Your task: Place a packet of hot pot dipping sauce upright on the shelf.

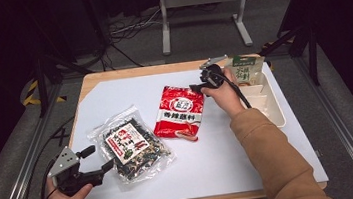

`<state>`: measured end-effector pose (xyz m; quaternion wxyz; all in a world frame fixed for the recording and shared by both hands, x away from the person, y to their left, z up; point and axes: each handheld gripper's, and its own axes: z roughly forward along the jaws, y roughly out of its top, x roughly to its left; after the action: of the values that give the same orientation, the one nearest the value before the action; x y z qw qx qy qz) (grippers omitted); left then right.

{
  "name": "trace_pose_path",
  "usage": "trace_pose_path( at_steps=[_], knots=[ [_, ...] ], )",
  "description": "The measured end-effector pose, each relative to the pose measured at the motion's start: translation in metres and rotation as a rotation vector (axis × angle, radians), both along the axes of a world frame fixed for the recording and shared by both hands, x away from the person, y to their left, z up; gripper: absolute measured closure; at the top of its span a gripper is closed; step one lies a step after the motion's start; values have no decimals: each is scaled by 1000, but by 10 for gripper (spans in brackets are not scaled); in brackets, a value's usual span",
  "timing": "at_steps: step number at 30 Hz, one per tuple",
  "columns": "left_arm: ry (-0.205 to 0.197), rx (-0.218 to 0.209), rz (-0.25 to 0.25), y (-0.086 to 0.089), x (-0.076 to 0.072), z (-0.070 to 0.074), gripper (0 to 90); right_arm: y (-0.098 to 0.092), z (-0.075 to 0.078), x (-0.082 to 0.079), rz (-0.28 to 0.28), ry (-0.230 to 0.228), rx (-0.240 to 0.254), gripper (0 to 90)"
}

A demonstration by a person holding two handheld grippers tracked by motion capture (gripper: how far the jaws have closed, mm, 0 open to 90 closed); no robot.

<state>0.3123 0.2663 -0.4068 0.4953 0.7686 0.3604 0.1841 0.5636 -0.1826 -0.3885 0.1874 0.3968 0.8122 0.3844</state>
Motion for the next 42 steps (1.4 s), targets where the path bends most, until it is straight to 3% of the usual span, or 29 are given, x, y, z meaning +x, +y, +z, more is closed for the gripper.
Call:
trace_pose_path(
  at_steps=[11,20,28,37,42],
  knots=[
    [-3,3,-8,0,1,0,176,8,-13,12,-47,60,-39,318],
    [-4,-1,-3,0,0,0,176,10,-21,15,-48,112,-47,306],
    [-4,8,-3,1,-1,0,176,10,-29,18,-52,179,-20,284],
    [-2,4,16,4,-6,-1,176,10,-35,20,-67,226,-13,273],
    [0,4,16,4,-6,-1,176,8,-38,21,-71,265,18,275]
  ],
)
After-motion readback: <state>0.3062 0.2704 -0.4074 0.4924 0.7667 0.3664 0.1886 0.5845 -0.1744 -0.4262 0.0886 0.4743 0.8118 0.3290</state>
